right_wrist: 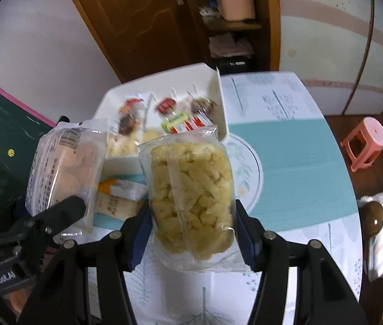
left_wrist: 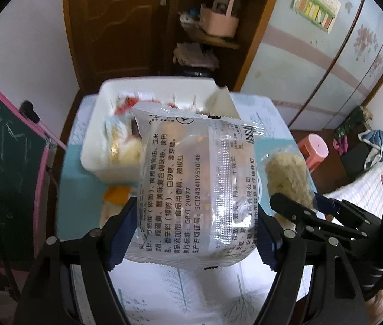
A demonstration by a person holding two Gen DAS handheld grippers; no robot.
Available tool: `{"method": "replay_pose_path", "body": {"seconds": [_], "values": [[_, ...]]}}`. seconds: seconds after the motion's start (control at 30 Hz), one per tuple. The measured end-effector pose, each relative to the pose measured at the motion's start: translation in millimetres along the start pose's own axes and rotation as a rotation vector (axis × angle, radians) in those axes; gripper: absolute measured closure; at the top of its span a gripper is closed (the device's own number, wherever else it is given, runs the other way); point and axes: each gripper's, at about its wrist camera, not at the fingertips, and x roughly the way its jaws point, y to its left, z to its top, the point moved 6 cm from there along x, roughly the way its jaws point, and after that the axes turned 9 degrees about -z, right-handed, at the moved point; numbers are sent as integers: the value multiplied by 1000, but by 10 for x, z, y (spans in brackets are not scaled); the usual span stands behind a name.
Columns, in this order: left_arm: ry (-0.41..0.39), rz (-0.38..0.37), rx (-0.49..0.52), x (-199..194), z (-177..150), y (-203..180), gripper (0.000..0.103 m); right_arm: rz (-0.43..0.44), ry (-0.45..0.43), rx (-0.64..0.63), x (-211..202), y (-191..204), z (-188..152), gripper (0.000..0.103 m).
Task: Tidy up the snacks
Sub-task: 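Lift both bags over the white tray and open both tools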
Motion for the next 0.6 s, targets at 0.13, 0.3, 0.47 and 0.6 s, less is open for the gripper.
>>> {"method": "replay_pose_path", "body": {"seconds": [0.13,0.3,0.47,0.6], "values": [[-52,19,19,-144,285,19,26,5,-48,5,-142,56,232,46],[-107,35,45,-210,652,37,26,5,-110,13,-270,125,545,46],[-143,38,59,-163,1030,58,26,-2,-156,27,-287,177,862,46],[-158,30,74,-81,1301,66,26,-8,-175,28,-241,226,1050,46]]}}
